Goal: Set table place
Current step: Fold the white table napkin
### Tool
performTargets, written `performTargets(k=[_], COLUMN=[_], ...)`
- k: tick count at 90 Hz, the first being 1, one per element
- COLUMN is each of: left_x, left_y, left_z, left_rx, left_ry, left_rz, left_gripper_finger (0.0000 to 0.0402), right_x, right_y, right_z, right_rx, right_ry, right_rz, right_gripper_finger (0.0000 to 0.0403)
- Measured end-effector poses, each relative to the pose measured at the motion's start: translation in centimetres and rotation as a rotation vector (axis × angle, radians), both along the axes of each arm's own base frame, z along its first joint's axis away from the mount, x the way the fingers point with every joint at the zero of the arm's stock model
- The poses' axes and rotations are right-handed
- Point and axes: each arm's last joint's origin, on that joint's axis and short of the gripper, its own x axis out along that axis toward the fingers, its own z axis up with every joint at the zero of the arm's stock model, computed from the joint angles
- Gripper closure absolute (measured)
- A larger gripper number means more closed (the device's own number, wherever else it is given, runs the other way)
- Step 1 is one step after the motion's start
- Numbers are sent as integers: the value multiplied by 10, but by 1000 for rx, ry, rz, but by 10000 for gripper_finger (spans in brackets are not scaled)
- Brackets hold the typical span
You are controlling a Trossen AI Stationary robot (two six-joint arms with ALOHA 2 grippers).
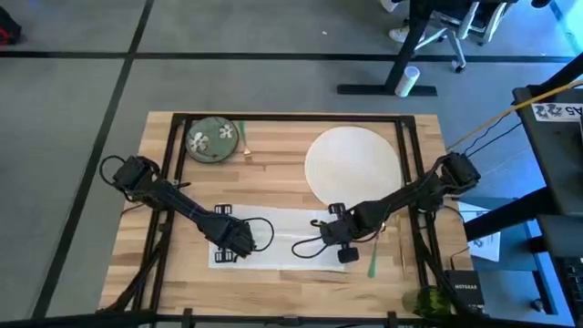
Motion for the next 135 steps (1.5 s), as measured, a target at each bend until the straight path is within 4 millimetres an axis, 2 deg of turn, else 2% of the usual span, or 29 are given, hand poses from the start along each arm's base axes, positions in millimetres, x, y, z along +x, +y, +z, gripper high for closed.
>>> performTargets(k=[29,58,74,106,120,135], left_x=[-3,-24,-31,-30,-22,-21], left_y=[5,19,22,17,13,19], left_z=[32,63,73,73,64,50], left_rx=[74,187,232,225,172,114], left_ry=[-72,-112,-154,-212,-276,-235], left_rz=[-1,72,79,59,-15,-77], left_gripper_finger=[401,401,401,401,401,381], right_x=[8,6,2,-9,-9,-9], right_y=[0,-4,-8,-14,-14,-14], right_z=[30,43,52,71,71,71], right_rx=[-130,-258,-322,-380,-376,-371], right_ry=[18,55,41,-3,-3,-1], right_rz=[25,11,0,-17,-16,-15], right_gripper_finger=[403,403,403,403,403,403])
